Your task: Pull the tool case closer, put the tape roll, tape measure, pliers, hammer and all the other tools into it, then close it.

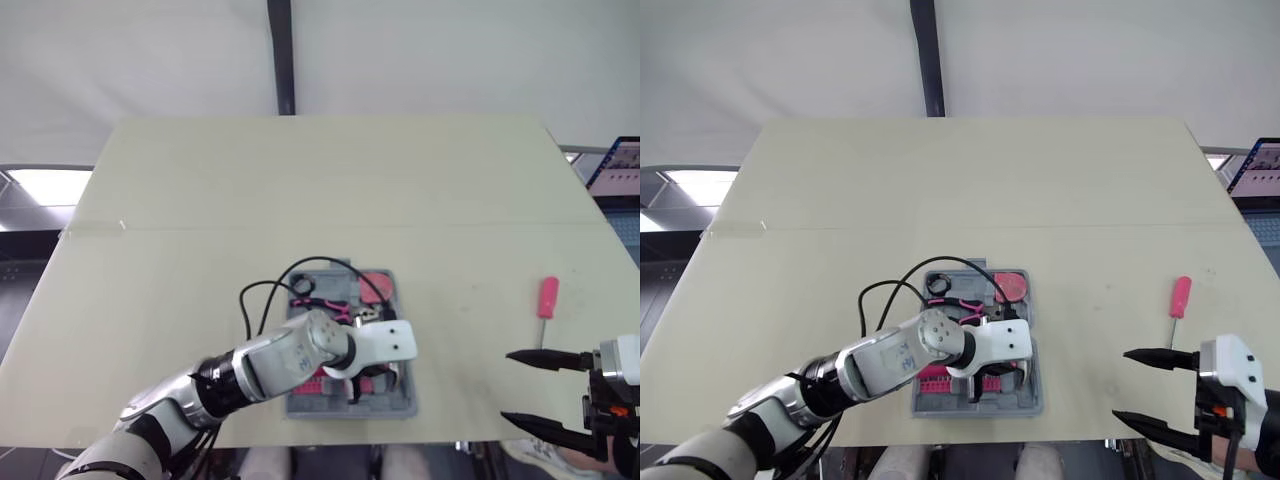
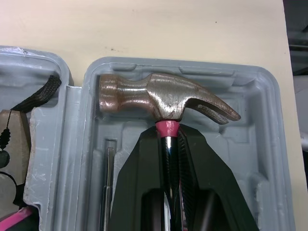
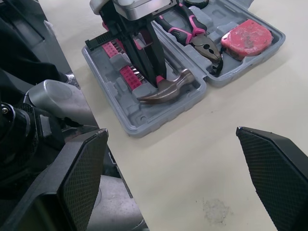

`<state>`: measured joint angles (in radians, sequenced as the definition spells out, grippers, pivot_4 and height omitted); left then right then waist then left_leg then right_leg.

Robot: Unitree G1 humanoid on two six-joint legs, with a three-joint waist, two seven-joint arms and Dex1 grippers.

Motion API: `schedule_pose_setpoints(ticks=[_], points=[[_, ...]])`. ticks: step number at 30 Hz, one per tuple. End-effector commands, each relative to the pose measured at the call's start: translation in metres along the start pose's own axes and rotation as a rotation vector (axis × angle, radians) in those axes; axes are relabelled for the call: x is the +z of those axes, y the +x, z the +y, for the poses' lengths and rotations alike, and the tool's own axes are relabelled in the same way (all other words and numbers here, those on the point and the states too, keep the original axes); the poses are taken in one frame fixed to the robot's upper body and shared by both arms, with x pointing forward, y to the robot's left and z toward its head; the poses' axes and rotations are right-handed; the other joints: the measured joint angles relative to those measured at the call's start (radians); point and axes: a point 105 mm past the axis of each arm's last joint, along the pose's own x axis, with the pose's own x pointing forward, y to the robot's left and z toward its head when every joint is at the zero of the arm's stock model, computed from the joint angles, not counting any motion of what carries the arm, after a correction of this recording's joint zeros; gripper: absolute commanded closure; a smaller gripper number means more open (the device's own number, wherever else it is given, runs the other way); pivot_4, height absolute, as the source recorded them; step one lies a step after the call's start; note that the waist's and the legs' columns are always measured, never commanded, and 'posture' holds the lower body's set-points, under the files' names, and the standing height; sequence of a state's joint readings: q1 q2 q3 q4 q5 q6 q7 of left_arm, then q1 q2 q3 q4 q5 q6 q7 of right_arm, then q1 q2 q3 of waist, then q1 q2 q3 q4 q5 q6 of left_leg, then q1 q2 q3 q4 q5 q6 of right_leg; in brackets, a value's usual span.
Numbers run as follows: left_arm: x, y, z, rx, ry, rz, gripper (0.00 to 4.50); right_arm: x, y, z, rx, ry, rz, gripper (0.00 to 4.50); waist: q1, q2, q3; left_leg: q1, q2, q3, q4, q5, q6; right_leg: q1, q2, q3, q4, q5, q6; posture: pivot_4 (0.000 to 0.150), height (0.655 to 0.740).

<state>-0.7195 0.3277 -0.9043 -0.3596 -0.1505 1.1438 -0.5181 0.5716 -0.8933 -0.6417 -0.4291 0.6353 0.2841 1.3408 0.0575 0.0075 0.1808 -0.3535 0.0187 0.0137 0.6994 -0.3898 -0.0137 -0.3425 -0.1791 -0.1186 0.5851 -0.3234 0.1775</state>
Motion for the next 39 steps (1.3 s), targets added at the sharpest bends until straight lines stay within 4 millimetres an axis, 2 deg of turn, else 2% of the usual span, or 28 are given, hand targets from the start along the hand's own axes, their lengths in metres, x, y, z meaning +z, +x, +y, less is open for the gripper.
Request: schedule_pose_setpoints(ticks=[1,2,7,11,15,16,18,23,24,27,32,39], points=[[0.009,-0.001,-0.001,-0.002,0.031,-0.037,4.46,0.009,-0.003,0.000,-0.006,-0.043,-0.007,0.00,0.000,0.000,0.000,0.000,0.000,0.000,0.000,0.000,0.000,0.000,0.000,0.000,0.000,0.000,0.000,0.150,0.7400],[0.010,-0.001,-0.002,-0.015,0.026,-0.040,4.46,0.009,-0.003,0.000,-0.007,-0.043,-0.007,0.00,0.000,0.000,0.000,0.000,0.000,0.000,0.000,0.000,0.000,0.000,0.000,0.000,0.000,0.000,0.000,0.150,0.7400],[0.012,-0.001,-0.004,-0.039,0.015,-0.050,2.20,0.009,-0.004,0.000,-0.011,-0.043,-0.009,0.00,0.000,0.000,0.000,0.000,0.000,0.000,0.000,0.000,0.000,0.000,0.000,0.000,0.000,0.000,0.000,0.150,0.7400],[0.017,-0.013,0.002,0.000,-0.023,-0.079,0.19,0.009,-0.003,0.000,-0.011,-0.041,-0.013,0.00,-0.002,0.000,0.000,0.000,0.000,0.000,0.000,0.000,0.000,0.000,0.000,0.000,0.000,0.000,0.000,0.150,0.7400],[0.026,-0.032,0.010,0.035,-0.073,-0.148,0.19,0.009,-0.001,-0.001,-0.007,-0.040,-0.018,0.00,-0.001,0.000,0.000,0.000,0.000,0.000,0.000,0.000,0.000,0.000,0.000,0.000,0.001,0.000,0.000,0.150,0.7400],[0.026,-0.035,0.013,0.054,-0.087,-0.161,0.84,0.009,0.000,-0.002,-0.006,-0.041,-0.019,0.00,-0.001,0.000,0.000,0.000,0.000,0.000,0.000,0.000,0.000,0.000,0.000,0.000,0.001,0.000,0.000,0.150,0.7400],[0.029,-0.042,0.017,0.081,-0.119,-0.237,1.61,0.009,0.001,-0.003,-0.005,-0.043,-0.024,0.00,-0.002,0.000,0.000,0.000,0.000,0.000,0.000,0.000,0.000,0.000,0.000,0.000,0.001,0.000,0.000,0.150,0.7400],[0.014,-0.051,0.017,0.142,-0.150,-0.353,4.23,0.009,0.002,-0.005,-0.004,-0.048,-0.032,0.00,-0.004,0.000,0.000,0.001,0.000,0.000,0.000,0.000,0.000,0.000,0.000,0.000,0.001,0.000,0.000,0.150,0.7400],[0.011,-0.053,0.015,0.143,-0.141,-0.378,4.49,0.009,0.002,-0.005,-0.007,-0.051,-0.032,0.00,-0.003,0.000,0.000,0.001,0.000,0.000,0.000,0.000,0.000,0.000,0.000,0.000,0.001,0.000,0.000,0.150,0.7400],[-0.002,-0.058,0.011,0.154,-0.122,-0.422,4.49,0.010,0.001,-0.006,-0.014,-0.055,-0.033,0.00,-0.003,0.000,0.000,0.001,0.000,0.000,0.000,0.000,0.000,0.000,0.000,0.000,0.001,0.000,0.000,0.150,0.7400],[-0.043,-0.056,0.006,0.193,-0.111,-0.358,4.49,0.012,-0.002,-0.009,-0.022,-0.061,-0.023,0.00,-0.004,0.001,-0.001,0.001,0.000,0.000,0.000,0.000,0.000,0.000,0.000,0.000,0.001,0.000,0.000,0.150,0.7400],[-0.063,-0.046,0.002,0.181,-0.133,-0.341,4.49,0.014,-0.003,-0.012,-0.032,-0.076,-0.015,0.00,-0.003,0.001,-0.001,0.001,0.000,0.000,0.000,0.000,0.000,0.001,-0.001,0.000,0.001,0.000,0.000,0.150,0.7400]])
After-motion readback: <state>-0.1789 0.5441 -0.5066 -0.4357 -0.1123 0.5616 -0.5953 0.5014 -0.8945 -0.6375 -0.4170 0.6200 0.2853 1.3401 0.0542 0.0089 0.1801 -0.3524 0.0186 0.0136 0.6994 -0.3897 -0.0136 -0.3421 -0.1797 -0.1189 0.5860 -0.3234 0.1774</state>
